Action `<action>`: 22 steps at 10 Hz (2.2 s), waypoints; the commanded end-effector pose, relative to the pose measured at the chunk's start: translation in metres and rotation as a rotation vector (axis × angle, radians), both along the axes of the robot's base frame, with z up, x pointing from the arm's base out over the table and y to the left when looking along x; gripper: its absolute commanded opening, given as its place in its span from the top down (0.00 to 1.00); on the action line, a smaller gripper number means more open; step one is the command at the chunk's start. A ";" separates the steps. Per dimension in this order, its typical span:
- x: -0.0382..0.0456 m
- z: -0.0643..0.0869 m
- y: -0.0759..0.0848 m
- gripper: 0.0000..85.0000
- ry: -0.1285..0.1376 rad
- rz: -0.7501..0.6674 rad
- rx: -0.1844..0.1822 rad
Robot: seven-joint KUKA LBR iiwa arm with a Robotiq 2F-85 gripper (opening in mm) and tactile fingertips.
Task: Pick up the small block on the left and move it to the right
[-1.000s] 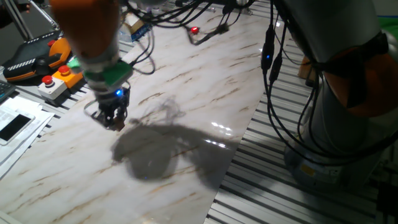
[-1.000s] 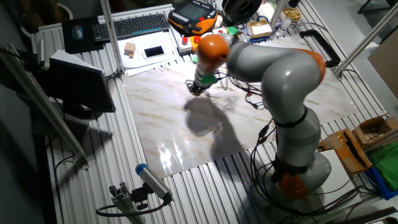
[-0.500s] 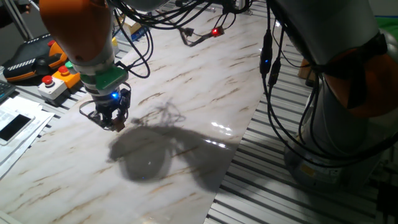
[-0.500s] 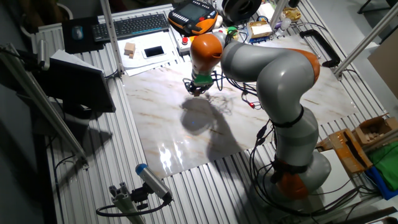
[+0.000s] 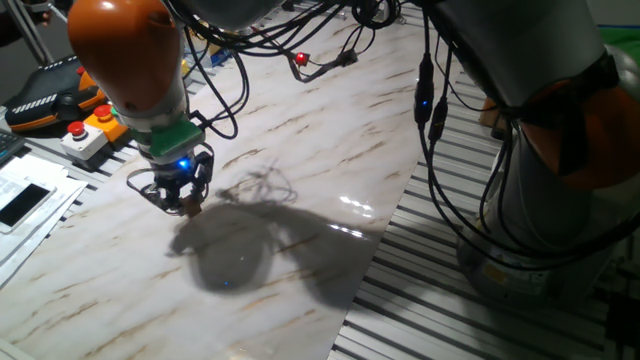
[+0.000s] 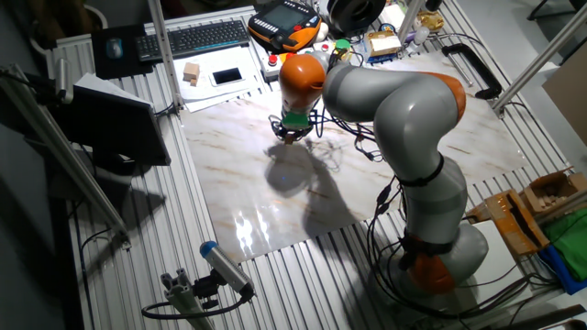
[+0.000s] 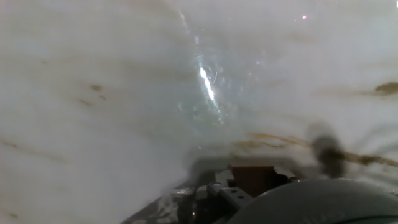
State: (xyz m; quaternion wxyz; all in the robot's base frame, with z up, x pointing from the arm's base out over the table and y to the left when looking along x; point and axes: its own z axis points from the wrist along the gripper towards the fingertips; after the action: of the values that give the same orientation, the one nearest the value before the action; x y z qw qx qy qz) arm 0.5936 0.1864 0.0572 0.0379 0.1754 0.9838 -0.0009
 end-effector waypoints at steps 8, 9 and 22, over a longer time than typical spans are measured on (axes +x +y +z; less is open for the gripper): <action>-0.0036 0.019 -0.008 0.53 -0.004 0.039 -0.005; -0.0071 0.026 -0.010 0.57 -0.003 0.059 -0.011; -0.0289 0.085 -0.059 0.99 0.029 0.359 -0.035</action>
State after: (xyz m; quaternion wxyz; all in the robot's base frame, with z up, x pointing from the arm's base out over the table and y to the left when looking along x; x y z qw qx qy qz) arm 0.5648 0.1273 0.1426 0.0262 -0.0038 0.9996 -0.0138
